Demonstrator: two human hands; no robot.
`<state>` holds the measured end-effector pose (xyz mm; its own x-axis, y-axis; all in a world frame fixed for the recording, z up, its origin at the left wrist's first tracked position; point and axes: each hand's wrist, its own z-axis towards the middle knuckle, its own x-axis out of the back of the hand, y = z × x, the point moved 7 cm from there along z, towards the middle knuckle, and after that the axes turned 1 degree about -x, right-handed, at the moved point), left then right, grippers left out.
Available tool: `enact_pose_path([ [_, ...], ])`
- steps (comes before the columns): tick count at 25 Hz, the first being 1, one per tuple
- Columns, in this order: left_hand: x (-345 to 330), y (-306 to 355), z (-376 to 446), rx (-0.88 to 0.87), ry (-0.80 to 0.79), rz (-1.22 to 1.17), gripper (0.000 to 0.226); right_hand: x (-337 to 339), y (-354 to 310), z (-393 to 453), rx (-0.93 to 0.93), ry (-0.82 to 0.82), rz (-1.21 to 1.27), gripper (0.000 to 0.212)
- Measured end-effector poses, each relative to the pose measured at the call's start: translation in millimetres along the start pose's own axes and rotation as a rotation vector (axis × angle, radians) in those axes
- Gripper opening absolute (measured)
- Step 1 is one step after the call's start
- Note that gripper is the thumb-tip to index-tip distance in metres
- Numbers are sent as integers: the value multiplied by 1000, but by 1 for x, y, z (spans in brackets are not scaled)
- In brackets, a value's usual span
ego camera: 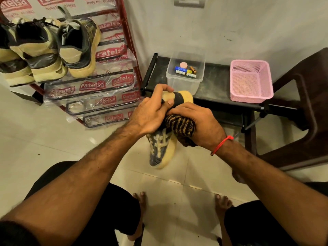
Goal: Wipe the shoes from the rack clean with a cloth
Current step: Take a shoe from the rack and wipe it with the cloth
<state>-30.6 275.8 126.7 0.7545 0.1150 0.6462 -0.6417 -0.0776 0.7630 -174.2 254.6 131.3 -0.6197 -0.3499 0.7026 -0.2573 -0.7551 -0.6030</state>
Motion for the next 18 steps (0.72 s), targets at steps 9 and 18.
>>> enact_pose_path([
  [9, 17, -20, 6, 162, 213, -332, 43, 3, 8, 0, -157, 92, 98, 40],
  [18, -6, -12, 3, 132, 64, -524, 39, 28, 2, 11, -79, 176, -8, 32],
])
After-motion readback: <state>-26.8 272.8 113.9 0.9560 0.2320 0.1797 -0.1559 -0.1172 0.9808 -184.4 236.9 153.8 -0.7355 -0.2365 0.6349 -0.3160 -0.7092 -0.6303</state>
